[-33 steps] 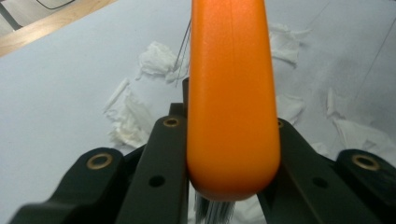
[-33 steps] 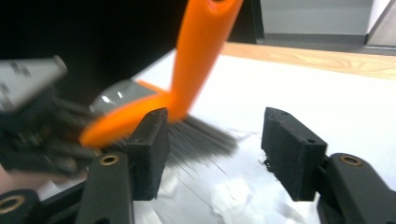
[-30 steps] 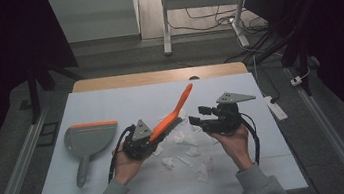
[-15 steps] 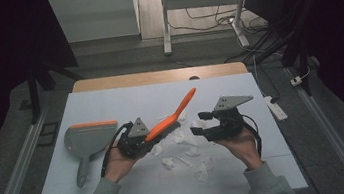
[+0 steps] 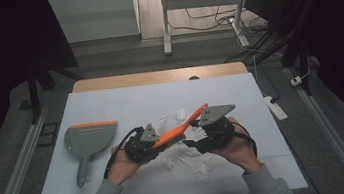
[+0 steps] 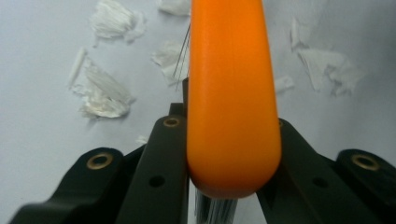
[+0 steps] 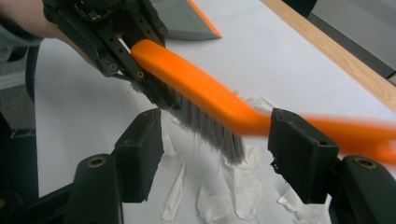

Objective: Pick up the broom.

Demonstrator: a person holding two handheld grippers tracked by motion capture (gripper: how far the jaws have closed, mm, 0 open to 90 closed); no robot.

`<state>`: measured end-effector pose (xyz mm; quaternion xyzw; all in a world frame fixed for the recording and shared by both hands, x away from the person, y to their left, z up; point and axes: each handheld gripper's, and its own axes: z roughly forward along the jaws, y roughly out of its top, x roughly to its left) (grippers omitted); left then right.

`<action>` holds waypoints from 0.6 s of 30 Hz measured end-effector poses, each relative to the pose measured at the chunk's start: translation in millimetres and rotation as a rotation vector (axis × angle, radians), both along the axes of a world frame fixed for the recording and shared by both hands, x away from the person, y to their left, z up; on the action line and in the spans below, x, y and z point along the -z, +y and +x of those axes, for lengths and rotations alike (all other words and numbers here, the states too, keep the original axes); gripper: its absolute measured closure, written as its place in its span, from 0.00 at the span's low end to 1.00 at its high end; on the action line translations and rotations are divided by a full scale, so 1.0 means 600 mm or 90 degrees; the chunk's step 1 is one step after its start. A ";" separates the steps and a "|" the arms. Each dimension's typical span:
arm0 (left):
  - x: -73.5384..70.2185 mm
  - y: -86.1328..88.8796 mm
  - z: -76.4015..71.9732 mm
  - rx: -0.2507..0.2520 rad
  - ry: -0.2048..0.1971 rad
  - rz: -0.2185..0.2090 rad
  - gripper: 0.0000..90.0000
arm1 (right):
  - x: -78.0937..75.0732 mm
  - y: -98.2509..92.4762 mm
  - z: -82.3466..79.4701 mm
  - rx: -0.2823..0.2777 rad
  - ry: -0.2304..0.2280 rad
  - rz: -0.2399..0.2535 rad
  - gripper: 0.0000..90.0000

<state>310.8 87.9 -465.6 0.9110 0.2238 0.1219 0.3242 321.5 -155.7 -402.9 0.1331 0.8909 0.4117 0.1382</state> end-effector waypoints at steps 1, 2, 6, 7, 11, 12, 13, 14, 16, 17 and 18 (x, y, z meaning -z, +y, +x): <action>0.000 -0.005 -0.003 0.011 0.001 0.012 0.89 | 0.001 0.003 -0.001 -0.004 -0.001 -0.007 0.39; -0.001 -0.009 -0.005 0.021 0.002 0.021 0.89 | 0.003 0.008 -0.003 -0.012 -0.010 -0.026 0.38; 0.001 -0.026 -0.014 0.050 0.005 0.049 0.89 | 0.015 0.024 -0.008 -0.032 -0.026 -0.096 0.38; 0.002 -0.031 -0.017 0.058 0.002 0.056 0.89 | 0.018 0.026 -0.008 -0.036 -0.023 -0.108 0.38; 0.001 -0.037 -0.021 0.077 0.003 0.064 0.89 | 0.033 0.032 -0.003 -0.047 0.001 -0.148 0.42; 0.000 -0.037 -0.022 0.081 0.002 0.066 0.89 | 0.036 0.032 -0.002 -0.045 0.004 -0.152 0.42; -0.001 -0.037 -0.023 0.087 0.001 0.065 0.89 | 0.039 0.033 0.000 -0.047 0.013 -0.156 0.43; -0.002 -0.037 -0.023 0.092 0.001 0.064 0.89 | 0.043 0.034 0.002 -0.049 0.021 -0.157 0.44; -0.003 -0.039 -0.025 0.099 -0.001 0.070 0.89 | 0.049 0.037 0.004 -0.057 0.026 -0.168 0.47; -0.003 -0.040 -0.026 0.104 -0.001 0.069 0.89 | 0.051 0.039 0.004 -0.059 0.026 -0.174 0.49; -0.003 -0.042 -0.027 0.106 -0.002 0.071 0.89 | 0.054 0.041 0.004 -0.062 0.024 -0.184 0.51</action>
